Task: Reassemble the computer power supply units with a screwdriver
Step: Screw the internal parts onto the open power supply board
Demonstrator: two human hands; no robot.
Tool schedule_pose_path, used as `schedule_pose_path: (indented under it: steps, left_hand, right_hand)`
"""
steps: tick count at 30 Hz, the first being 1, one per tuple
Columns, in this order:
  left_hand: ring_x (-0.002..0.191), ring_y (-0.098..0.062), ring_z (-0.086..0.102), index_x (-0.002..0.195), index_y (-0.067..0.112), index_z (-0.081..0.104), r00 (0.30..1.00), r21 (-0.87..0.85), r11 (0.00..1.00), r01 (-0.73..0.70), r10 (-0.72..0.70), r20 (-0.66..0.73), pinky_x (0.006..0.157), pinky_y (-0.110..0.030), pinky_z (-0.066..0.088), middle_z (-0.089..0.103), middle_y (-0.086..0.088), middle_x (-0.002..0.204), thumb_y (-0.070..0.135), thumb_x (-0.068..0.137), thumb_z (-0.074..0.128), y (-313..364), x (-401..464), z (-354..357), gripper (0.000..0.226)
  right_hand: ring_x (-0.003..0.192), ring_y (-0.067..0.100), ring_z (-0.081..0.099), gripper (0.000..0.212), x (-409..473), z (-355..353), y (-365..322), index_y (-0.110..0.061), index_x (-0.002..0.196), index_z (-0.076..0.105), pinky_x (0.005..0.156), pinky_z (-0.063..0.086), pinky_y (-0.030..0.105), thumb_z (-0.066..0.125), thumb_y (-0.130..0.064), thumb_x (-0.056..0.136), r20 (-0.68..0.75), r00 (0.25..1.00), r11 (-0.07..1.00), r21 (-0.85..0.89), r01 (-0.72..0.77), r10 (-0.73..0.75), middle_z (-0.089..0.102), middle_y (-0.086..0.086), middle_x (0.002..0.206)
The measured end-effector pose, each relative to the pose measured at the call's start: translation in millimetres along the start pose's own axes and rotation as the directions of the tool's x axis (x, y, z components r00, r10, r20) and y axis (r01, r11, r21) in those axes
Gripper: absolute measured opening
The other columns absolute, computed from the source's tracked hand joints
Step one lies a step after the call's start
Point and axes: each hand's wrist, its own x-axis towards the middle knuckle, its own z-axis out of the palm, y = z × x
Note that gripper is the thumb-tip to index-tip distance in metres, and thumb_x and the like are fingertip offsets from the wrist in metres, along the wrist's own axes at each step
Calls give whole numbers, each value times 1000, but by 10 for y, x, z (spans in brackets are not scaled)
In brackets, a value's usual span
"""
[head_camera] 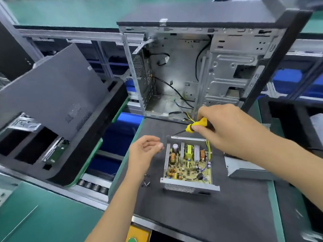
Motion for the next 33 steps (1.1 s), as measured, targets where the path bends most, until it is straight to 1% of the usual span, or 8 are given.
schedule_pose_path:
  steps: [3, 5, 9, 12, 21, 27, 30, 33]
  left_hand:
    - [75, -15, 69, 86, 15, 73, 997, 79, 994, -78, 77, 27, 73, -18, 54, 73, -6, 80, 1, 77, 79, 45, 51, 239, 17]
    - [74, -13, 68, 85, 14, 75, 991, 86, 989, -123, 119, 59, 72, -18, 53, 74, -5, 79, 1, 76, 79, 59, 64, 369, 16]
    - [77, -11, 70, 83, 18, 78, 988, -20, 993, -118, 119, 95, 71, -18, 53, 75, -2, 80, 5, 76, 79, 93, 73, 522, 15]
    - [82, -16, 71, 86, 17, 79, 985, -83, 993, -86, 97, 143, 73, -19, 54, 76, -6, 84, 7, 77, 79, 93, 92, 589, 13]
    - [78, -19, 70, 88, 15, 78, 979, -283, 959, -20, 76, 190, 76, -24, 55, 74, -10, 81, 19, 71, 80, 61, 146, 718, 17]
    - [76, -17, 71, 86, 13, 79, 971, -362, 932, 17, 71, 228, 75, -23, 55, 74, -9, 80, 9, 73, 74, 62, 167, 770, 14]
    - [74, -17, 70, 84, 13, 79, 970, -387, 922, 30, 66, 234, 75, -23, 56, 73, -7, 77, 14, 70, 78, 84, 174, 801, 14]
    - [73, -17, 70, 84, 13, 79, 971, -416, 908, 50, 52, 232, 74, -24, 56, 73, -7, 76, 9, 72, 74, 89, 190, 805, 13]
  right_hand:
    - [65, 15, 46, 28, -131, -45, 119, -16, 83, 52, 61, 41, 34, 50, -42, 92, -34, 998, 996, 80, -41, 44, 49, -8, 67]
    - [60, 8, 43, 27, -210, -73, 203, -16, 83, 54, 57, 35, 30, 52, -42, 90, -44, 996, 991, 113, -76, 81, 49, -9, 66]
    - [57, 3, 41, 25, -341, -97, 337, -18, 85, 57, 54, 30, 24, 53, -42, 90, -37, 989, 979, 153, -138, 145, 49, -10, 66]
    - [56, 3, 42, 25, -387, -119, 401, -18, 85, 58, 51, 27, 18, 55, -41, 89, -46, 985, 972, 174, -156, 166, 49, -9, 63]
    - [52, 5, 40, 27, -399, -164, 503, -17, 86, 59, 49, 28, 19, 54, -43, 89, -57, 979, 959, 217, -181, 198, 45, -10, 57]
    - [62, -3, 46, 26, -419, -170, 565, -18, 84, 59, 53, 34, 19, 55, -43, 88, -55, 978, 946, 272, -178, 200, 46, -9, 56]
    - [62, 0, 47, 25, -416, -182, 592, -17, 83, 60, 54, 36, 22, 56, -41, 88, -50, 977, 937, 297, -184, 207, 51, -6, 56]
    - [61, 3, 47, 26, -409, -197, 612, -18, 85, 60, 53, 37, 25, 55, -43, 89, -31, 979, 939, 288, -185, 203, 54, -4, 57]
